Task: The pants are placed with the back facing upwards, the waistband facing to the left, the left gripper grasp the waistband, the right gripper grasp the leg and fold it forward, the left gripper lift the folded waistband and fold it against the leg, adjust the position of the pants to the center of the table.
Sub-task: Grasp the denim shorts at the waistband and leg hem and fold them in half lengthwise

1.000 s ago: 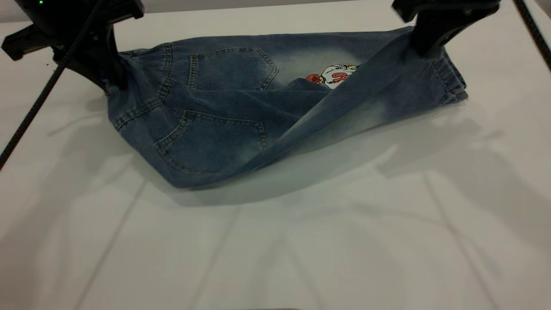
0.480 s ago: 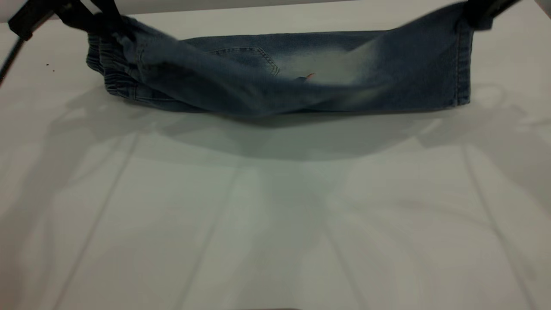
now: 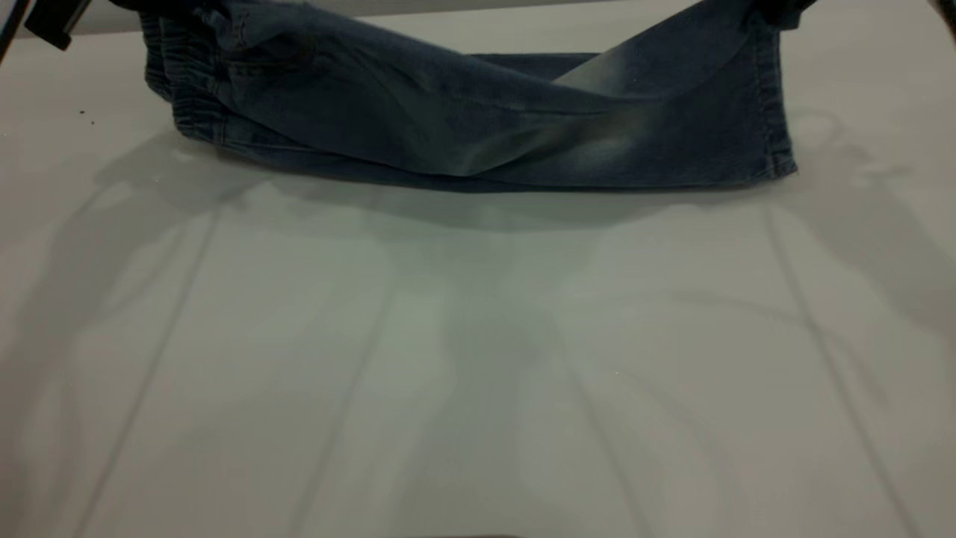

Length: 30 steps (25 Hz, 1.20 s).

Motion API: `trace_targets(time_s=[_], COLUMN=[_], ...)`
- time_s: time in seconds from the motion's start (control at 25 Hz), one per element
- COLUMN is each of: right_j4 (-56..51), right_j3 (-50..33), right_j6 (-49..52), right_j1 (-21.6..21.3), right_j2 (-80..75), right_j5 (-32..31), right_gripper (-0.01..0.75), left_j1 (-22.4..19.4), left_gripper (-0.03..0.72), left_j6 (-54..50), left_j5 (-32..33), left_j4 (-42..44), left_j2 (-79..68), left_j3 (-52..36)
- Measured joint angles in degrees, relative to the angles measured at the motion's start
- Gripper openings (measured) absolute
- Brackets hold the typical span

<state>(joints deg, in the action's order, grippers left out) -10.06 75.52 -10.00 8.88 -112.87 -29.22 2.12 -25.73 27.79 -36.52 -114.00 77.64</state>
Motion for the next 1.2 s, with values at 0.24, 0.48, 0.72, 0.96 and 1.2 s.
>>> trace_targets(time_s=[0.24,0.48,0.72,0.96,1.2], right_j4=[-0.06,-0.12,-0.81,-1.10,-1.24], right_j3=[2.31,2.49,2.49,2.49,2.49], right_j6=[0.40,1.45,1.45,1.49,1.49], right_j1=[0.00,0.00,0.00,0.00,0.00], right_j2=[-3.86,-5.50,-6.88,-7.14,-7.14], right_j5=[3.90,11.02,17.22,18.91,19.07], right_gripper=[0.030,0.032,0.032,0.042,0.152], left_j1=[0.00,0.00,0.00,0.00,0.00], left_gripper=[0.084,0.084,0.084,0.084,0.084], left_j6=[-1.27,-0.74,-0.28,2.35,2.94], left_j5=[-5.99,-14.02,-19.72,-21.55,-22.26], left_j4=[-2.53,-8.66,-9.70,-9.81,-9.81], left_j2=[-3.74,-6.56,-8.28,-8.41,-8.90], left_j3=[0.00,0.00,0.00,0.00,0.00])
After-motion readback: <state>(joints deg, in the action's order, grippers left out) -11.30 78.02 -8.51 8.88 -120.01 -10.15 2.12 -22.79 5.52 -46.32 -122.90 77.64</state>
